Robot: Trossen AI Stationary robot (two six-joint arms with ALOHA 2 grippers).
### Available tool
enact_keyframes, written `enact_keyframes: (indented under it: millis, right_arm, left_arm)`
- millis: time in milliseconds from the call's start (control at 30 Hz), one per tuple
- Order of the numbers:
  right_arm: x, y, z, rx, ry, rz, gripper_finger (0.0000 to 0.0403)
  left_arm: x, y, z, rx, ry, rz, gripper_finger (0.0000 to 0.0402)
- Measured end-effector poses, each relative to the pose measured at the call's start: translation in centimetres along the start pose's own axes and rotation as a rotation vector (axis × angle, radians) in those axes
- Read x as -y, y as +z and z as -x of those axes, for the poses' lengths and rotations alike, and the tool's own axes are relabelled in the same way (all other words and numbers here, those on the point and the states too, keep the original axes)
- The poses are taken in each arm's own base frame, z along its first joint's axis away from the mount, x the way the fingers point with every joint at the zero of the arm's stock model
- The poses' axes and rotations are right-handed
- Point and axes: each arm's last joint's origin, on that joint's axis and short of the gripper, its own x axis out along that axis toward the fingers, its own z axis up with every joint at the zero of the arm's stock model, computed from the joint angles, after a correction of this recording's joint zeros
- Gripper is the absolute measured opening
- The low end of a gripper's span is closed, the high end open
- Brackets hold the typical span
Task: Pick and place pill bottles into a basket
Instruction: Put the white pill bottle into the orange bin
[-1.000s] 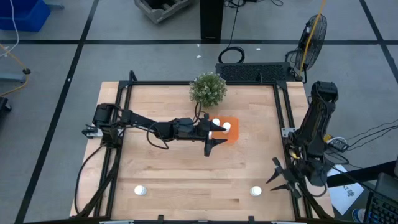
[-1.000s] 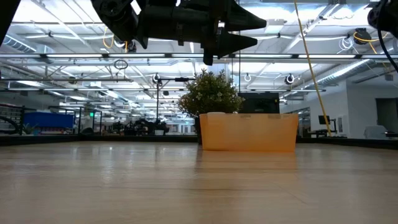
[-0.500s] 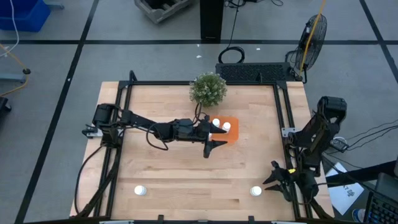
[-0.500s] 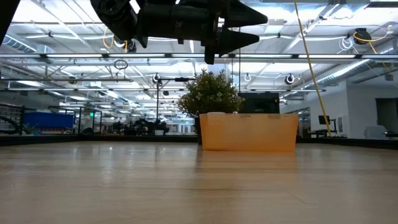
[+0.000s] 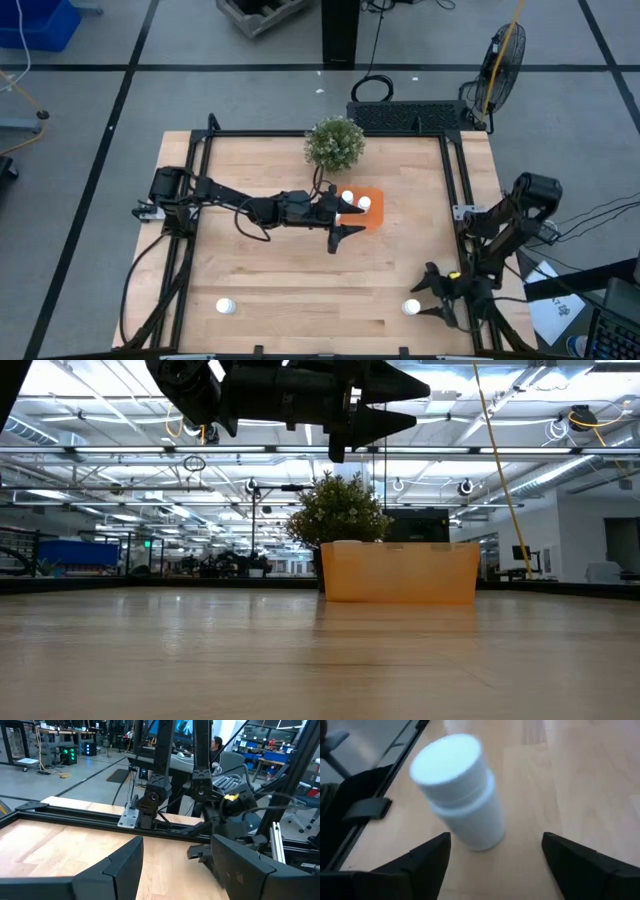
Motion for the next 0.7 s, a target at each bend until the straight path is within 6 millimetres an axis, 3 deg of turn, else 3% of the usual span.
enact_keyframes:
  millis: [500, 700]
  right_arm:
    - [0.1, 1.1, -3.7, 0.013, 0.003, 0.092, 0.0288]
    - [0.6, 1.2, -4.1, -0.033, 0.008, 0.065, 0.0248]
  left_arm:
    - [0.0, 0.0, 0.0, 0.000, 0.001, 0.000, 0.0232]
    - [0.0, 0.0, 0.0, 0.000, 0.001, 0.000, 0.0233]
